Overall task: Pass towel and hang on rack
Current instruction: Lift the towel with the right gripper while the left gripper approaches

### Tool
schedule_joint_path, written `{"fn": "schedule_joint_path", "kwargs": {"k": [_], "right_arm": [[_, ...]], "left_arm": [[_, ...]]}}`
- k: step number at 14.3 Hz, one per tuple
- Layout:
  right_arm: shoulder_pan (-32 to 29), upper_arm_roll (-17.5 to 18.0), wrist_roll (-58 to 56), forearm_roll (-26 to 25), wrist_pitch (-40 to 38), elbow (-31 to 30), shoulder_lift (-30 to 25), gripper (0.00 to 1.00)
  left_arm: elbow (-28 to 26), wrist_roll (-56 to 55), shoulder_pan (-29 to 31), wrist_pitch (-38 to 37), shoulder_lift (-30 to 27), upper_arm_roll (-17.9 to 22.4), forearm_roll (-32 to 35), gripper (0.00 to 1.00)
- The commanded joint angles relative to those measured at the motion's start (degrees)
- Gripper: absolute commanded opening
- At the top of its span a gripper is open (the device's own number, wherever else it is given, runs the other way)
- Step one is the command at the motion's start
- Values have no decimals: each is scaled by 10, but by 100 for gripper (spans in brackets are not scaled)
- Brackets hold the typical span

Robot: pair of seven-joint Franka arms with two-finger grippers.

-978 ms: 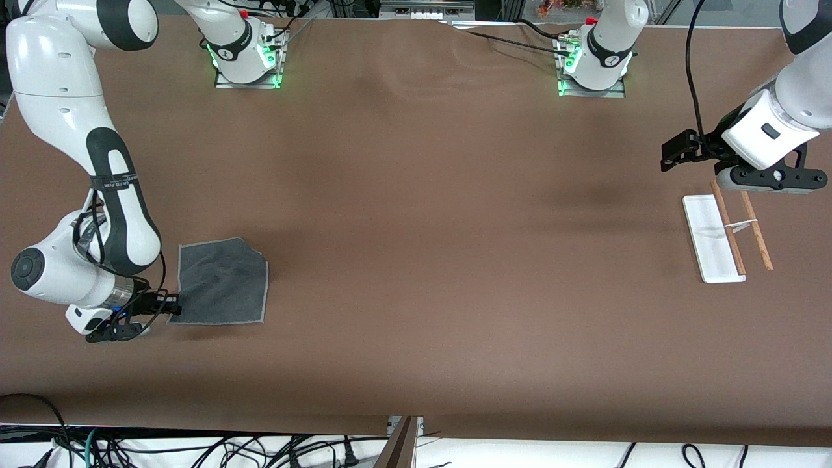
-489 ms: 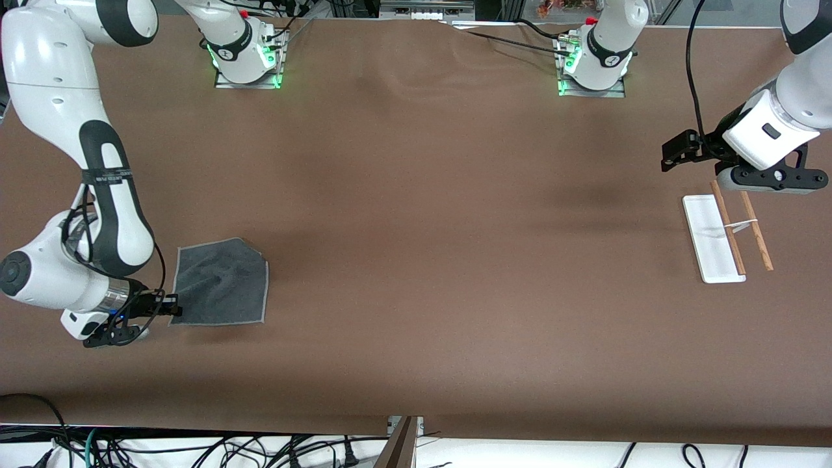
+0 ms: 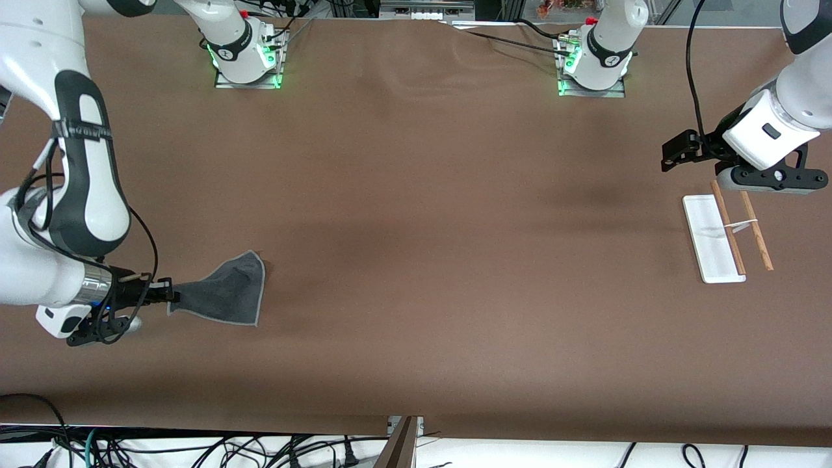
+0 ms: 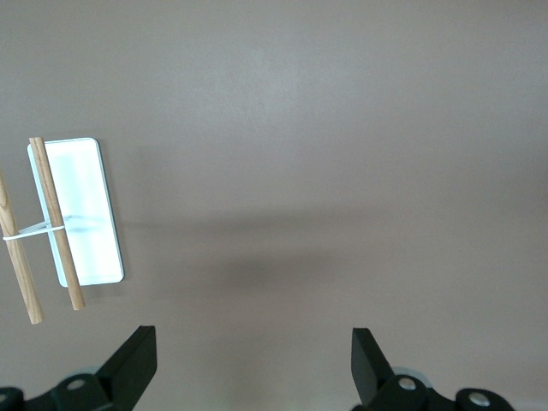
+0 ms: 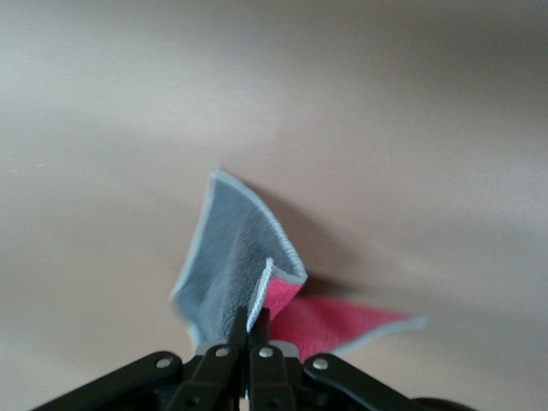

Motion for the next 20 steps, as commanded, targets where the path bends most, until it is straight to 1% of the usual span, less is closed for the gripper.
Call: {"fn": "schedule_joint_path", "kwargs": {"k": [1,5,8,11,14,17,18,19,20], "right_arm": [[19,0,59,-17,-71,-8,-47,0],[68,0,165,-24,-151,-3,-100,0],[124,0,277,-25,-195,8,-128,0],[180,1,394,-25,-239,57,-128,0],[229,1,491,-22,-253,75,-129,0],[286,4,610,-15,-245,106,-128,0],[296,8,644,-6,-235,116,-125,0],[297,15,673,31,-216,120,-125,0],[296,16,703,72,-198,120,-125,0]], "left_arm": [[0,1,-1,-6,-4,2,9,100],[1,1,-1,-6,-4,2,8,100],[2,0,-1,-6,-4,2,8,100],[2,0,0,-6,-4,4,8,100],[2,2,0,-6,-4,2,7,100],[2,8,-4,-17,0,1,-28,100],[4,12,-6,-17,-1,-2,-36,100],[5,24,-5,-17,-2,-2,-45,100],[5,45,-2,-17,-1,-1,-83,100]]}}
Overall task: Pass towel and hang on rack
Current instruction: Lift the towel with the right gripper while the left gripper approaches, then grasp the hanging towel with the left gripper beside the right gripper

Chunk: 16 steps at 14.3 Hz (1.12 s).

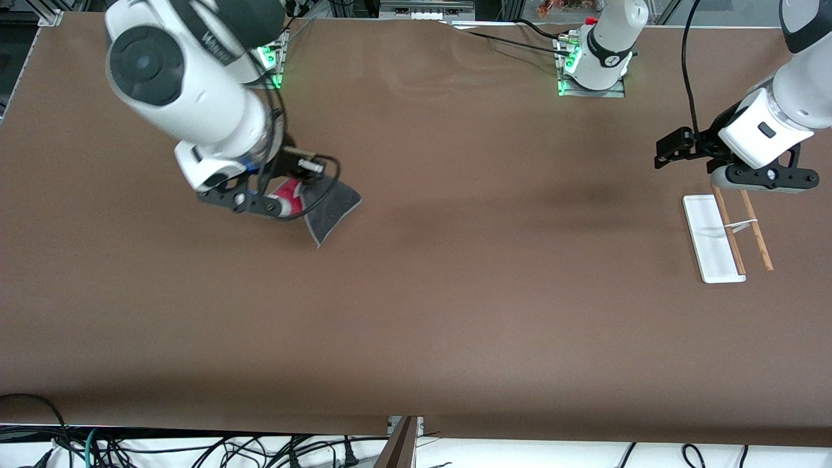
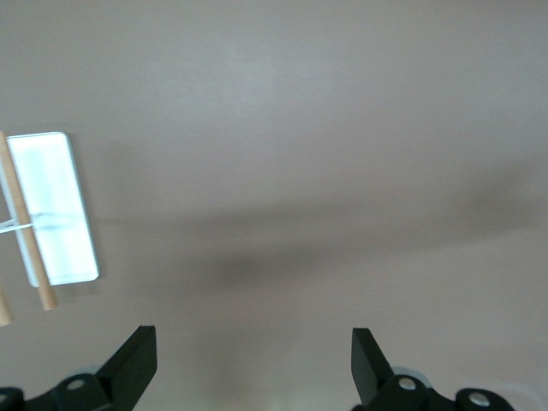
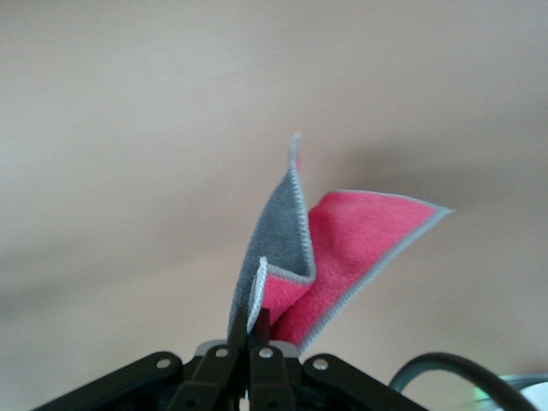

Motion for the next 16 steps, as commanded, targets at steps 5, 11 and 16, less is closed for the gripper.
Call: {"fn": "schedule_joint_path", "kwargs": {"k": [5,11,16], "right_arm": [[0,38,180,138,106,24,9,0],[1,63,318,202,221,24,10,0],[2,71,359,218,258,24,10,0]], "left_arm": [[4,79,-8,-2,60,1,-142,100],[4,248,-20,-1,142,-24,-357,100],[5,419,-26,-1,190,-25,-476,100]]}}
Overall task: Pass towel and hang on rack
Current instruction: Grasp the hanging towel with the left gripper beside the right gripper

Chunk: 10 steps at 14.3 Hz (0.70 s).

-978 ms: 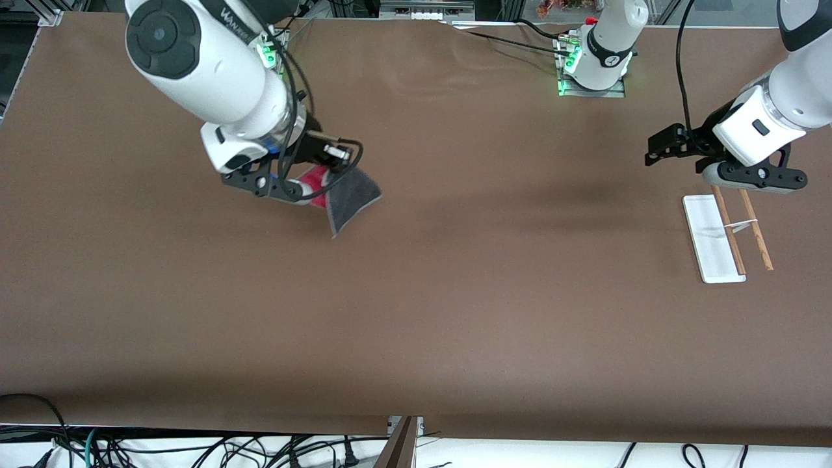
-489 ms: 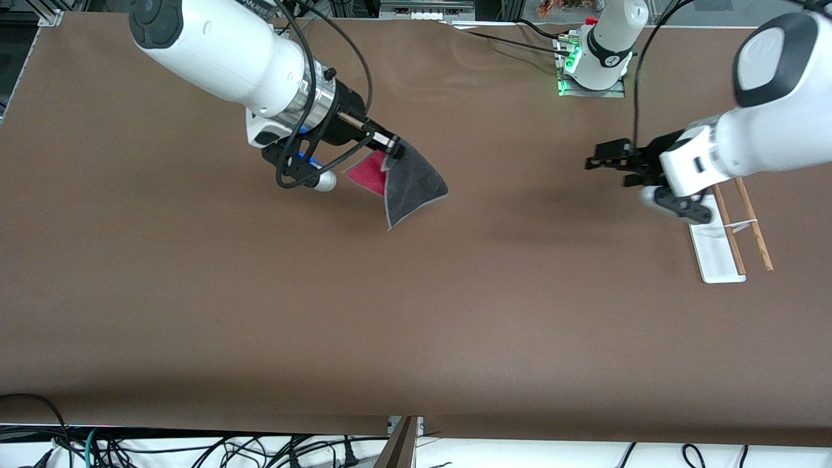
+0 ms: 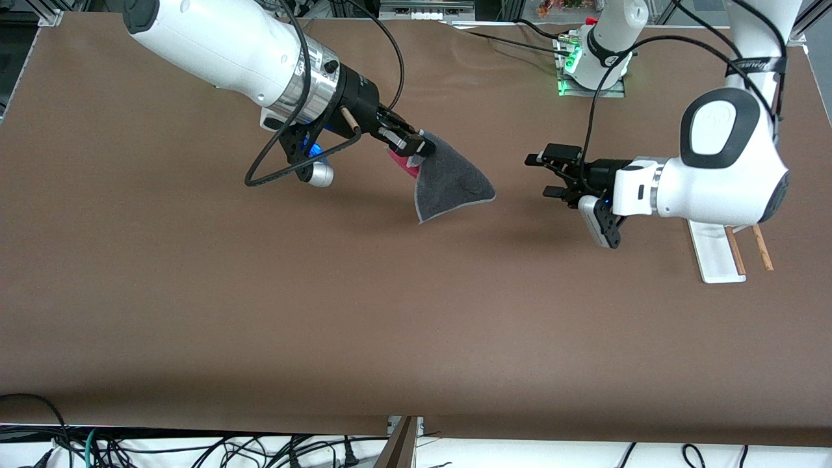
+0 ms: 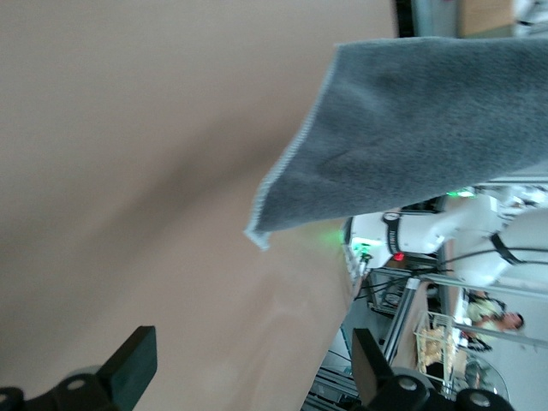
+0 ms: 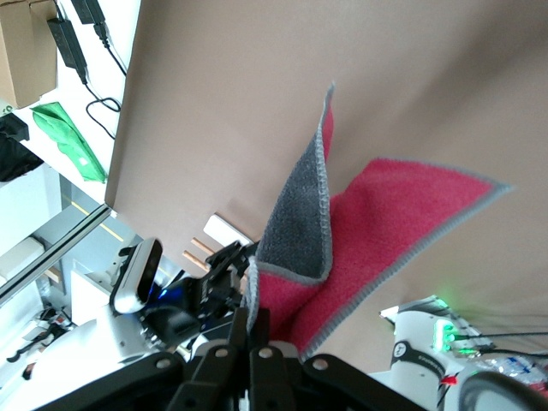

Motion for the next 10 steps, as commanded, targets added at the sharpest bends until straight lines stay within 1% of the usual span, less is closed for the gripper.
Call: {"fn": "schedule_joint_path", "kwargs": {"k": [1,3,5,9,10], "right_arm": [[-3,14,18,8,6,15,7,0],[-3,15,19,8,6,15,7,0],[-3,15,19,9,13,14,7,0],[-2,15,26,8,15,14,8,0],[-2,15,26,9,16,15,8,0]], "left_arm": [[6,115,-5,-3,30,1,-66,100],[7,216,-11,4,52,0,-114,100],[6,307,-19,46,59,0,-144,100],[-3,406,-33,56,71,-1,-165,99],[-4,420,-33,56,73,-1,-173,95]]}}
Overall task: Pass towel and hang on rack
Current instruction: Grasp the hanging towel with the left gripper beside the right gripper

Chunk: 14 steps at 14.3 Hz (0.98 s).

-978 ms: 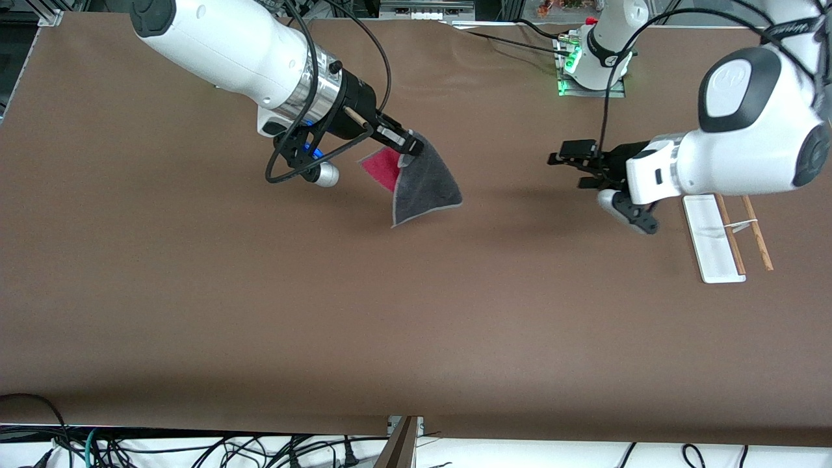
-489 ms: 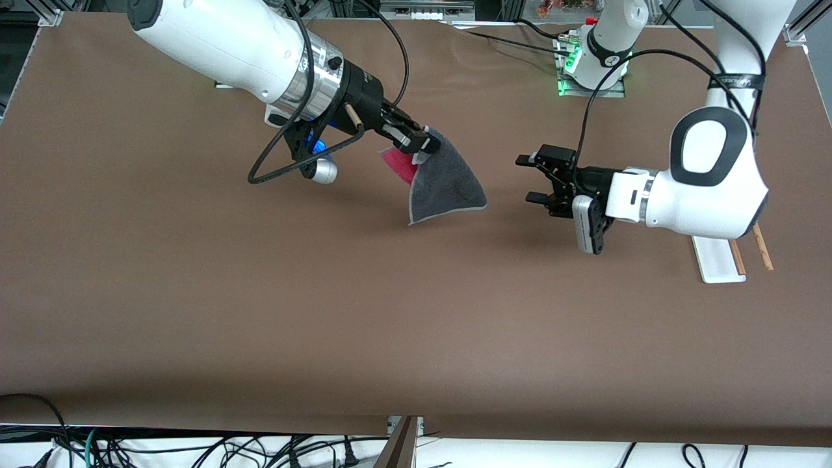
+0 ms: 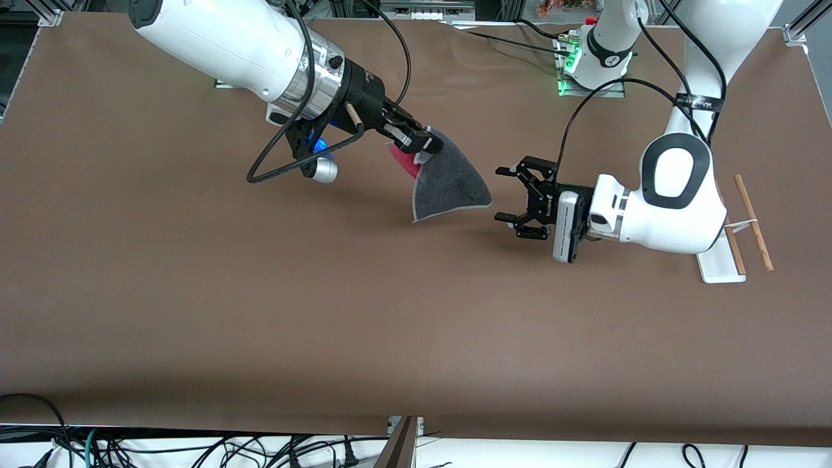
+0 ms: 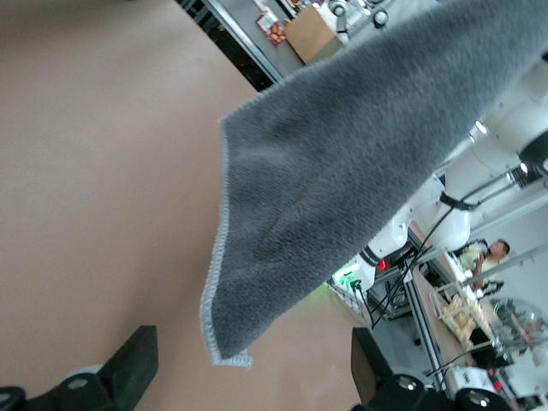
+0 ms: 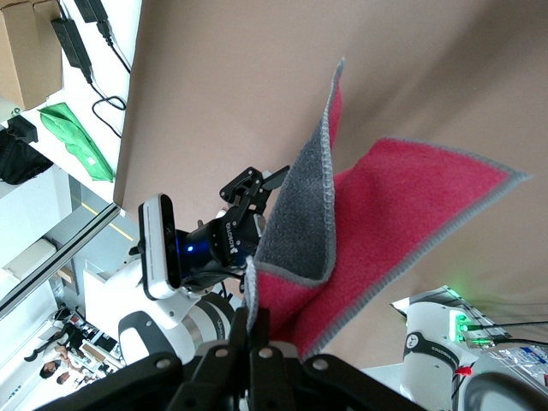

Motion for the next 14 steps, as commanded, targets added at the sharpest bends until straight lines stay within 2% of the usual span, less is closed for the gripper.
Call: {"fn": "schedule_joint_path", "kwargs": {"k": [1,2,3,4,5,9,14], "right_arm": [[-2,8,11,7,5,15,8,0],[-2,8,11,7,5,14,8,0],[-2,8,11,7,6,15,8,0],[-2,8,11,7,5,14,8,0],[-2,8,11,7,5,14,8,0],[-2,8,11,7,6,14,8,0],[-2,8,11,7,5,15,8,0]], "left_arm": [[-4,56,-7,6,4,2,-41,94],[-4,58,-10,6,4,2,-45,92],[-4,64,-11,6,4,2,-46,83],[-4,81,-12,7,5,2,-50,65],[-4,93,-12,7,16,2,-56,60],[-1,110,-19,20,39,2,-75,62],[-2,112,-18,22,39,-11,-78,60]]}}
